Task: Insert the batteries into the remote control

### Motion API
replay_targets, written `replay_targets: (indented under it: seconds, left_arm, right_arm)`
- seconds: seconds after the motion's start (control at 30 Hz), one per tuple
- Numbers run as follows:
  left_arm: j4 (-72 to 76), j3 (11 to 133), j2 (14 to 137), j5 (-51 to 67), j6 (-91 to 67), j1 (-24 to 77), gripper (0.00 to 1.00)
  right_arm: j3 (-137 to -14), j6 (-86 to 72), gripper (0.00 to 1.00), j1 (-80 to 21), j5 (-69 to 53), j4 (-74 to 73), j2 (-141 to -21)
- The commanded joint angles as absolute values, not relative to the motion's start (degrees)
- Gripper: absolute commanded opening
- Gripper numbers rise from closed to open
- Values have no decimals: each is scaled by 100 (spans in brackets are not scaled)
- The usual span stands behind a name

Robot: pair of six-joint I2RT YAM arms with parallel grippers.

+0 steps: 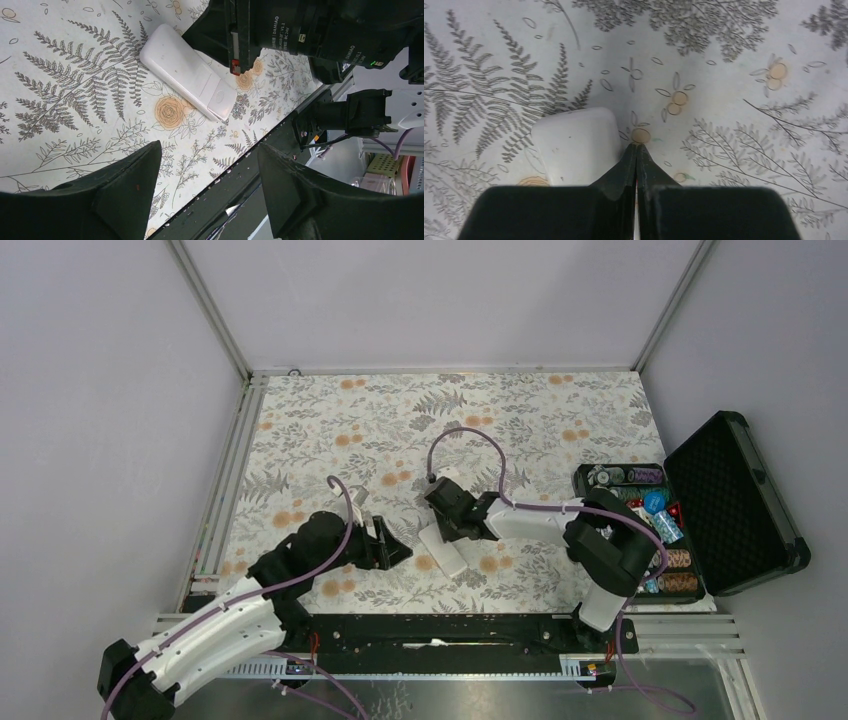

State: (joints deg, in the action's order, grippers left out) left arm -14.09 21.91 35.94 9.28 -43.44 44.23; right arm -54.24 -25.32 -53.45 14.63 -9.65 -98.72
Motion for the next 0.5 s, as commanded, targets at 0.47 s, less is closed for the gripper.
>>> replay_targets:
  seconds: [0.47]
  left_arm:
    - [-1312,1847,3264,668,-4623,4403,74]
  right_arm:
    - [-5508,-2011,0,-5816,73,-790,-9976]
